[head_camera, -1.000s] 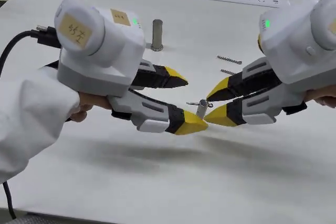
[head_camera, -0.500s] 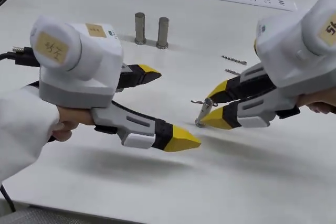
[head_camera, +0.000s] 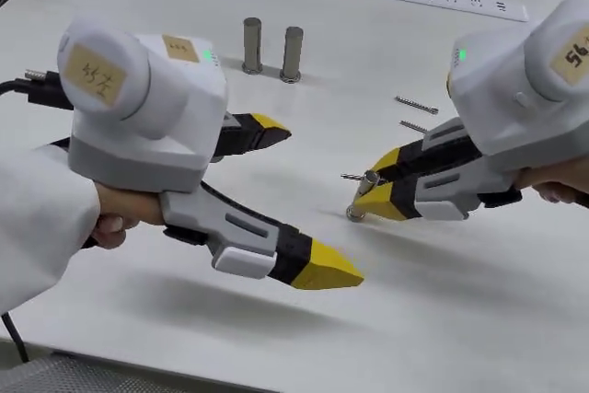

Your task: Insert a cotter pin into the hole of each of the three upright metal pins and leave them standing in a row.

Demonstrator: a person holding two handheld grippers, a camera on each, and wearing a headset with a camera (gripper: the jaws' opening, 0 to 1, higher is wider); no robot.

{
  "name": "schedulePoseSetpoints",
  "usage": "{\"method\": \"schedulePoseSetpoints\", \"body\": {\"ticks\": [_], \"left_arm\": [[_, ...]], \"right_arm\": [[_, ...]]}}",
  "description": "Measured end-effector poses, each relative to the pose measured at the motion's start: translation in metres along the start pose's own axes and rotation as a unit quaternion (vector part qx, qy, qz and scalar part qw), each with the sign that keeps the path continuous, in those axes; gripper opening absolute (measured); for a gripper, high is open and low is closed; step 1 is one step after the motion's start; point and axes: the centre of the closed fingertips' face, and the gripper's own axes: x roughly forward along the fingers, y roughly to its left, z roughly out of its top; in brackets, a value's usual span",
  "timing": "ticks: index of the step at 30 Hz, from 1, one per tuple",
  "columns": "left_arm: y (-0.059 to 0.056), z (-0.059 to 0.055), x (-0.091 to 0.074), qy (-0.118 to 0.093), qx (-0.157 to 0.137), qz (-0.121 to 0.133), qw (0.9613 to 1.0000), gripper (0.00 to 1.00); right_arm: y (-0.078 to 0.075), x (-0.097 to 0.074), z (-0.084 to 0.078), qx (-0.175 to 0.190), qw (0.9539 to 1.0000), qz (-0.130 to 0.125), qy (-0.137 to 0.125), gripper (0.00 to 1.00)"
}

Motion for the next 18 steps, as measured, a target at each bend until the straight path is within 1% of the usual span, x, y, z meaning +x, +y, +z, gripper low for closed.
{"method": "schedulePoseSetpoints", "body": {"ticks": [3,6,12,17,18], "left_arm": [[0.002,0.006,-0.002,-0.007,0.003,0.002,1.0,0.99],[0.003,0.005,-0.004,0.001,0.014,0.003,0.9999,0.99],[0.006,0.01,-0.009,-0.002,0.018,0.006,0.9998,0.99],[0.012,0.013,-0.014,-0.003,0.019,0.021,0.9996,0.99],[0.013,0.014,-0.014,-0.004,0.019,0.022,0.9996,0.99]], "right_arm": [[-0.004,0.001,0.001,0.003,1.0,0.003,-0.003,0.05],[-0.004,0.001,0.002,0.003,1.0,0.005,-0.004,0.04],[-0.009,0.001,0.006,0.005,0.9999,-0.012,-0.011,0.04],[-0.026,0.002,0.017,0.018,0.9989,-0.039,-0.019,0.04],[-0.028,0.003,0.02,0.018,0.9988,-0.041,-0.021,0.04]]}}
